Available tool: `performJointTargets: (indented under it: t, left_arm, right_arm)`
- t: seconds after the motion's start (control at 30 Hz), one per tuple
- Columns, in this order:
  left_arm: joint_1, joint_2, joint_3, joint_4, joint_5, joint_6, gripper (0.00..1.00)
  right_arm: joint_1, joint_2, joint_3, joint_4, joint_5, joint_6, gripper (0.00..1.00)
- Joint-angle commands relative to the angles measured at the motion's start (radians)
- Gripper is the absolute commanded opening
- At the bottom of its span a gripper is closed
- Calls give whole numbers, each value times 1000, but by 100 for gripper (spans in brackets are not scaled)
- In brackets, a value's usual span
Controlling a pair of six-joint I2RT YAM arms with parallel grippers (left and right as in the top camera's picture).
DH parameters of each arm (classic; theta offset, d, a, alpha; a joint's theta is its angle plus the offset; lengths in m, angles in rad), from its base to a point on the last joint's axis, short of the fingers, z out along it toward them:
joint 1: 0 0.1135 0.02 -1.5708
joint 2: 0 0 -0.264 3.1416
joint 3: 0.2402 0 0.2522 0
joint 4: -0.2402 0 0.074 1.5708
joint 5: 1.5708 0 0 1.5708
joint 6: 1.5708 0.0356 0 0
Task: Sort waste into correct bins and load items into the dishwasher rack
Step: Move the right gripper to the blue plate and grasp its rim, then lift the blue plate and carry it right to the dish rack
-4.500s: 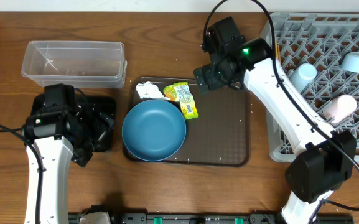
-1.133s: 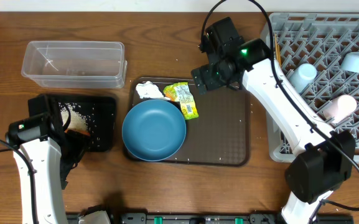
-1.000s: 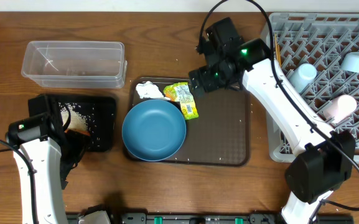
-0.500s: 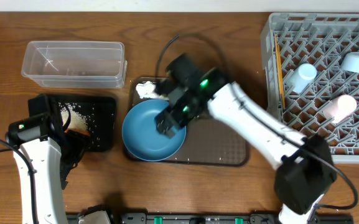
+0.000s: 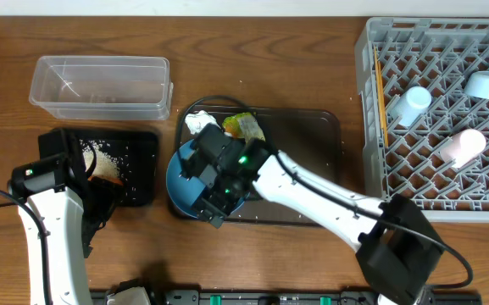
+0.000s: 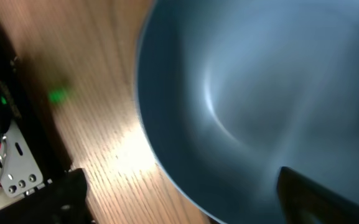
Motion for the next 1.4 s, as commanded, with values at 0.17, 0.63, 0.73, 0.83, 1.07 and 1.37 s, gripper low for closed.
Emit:
performJointTargets:
  t: [0.17,0.63,0.73,0.83,1.07,1.37]
  left_arm:
    - [6,3,10,-6,-24,-17,98]
    - [6,3,10,-6,-23,-17,98]
    - [6,3,10,-6,-23,-17,98]
    - [6,3,10,-6,-23,-17,98]
    - [6,3,10,-6,-23,-17,98]
    - [6,3,10,-6,-24,-17,98]
  right_arm:
    - [110,16,-5,37,175,-10,88]
    - [134,159,-5,97,191,10,66]
    - [135,170,-5,96,191,10,62]
    - [135,171,-4,97,192,10,50]
    - [134,169,3,92,198,19,32]
    - [134,166,69,32,198,21,17]
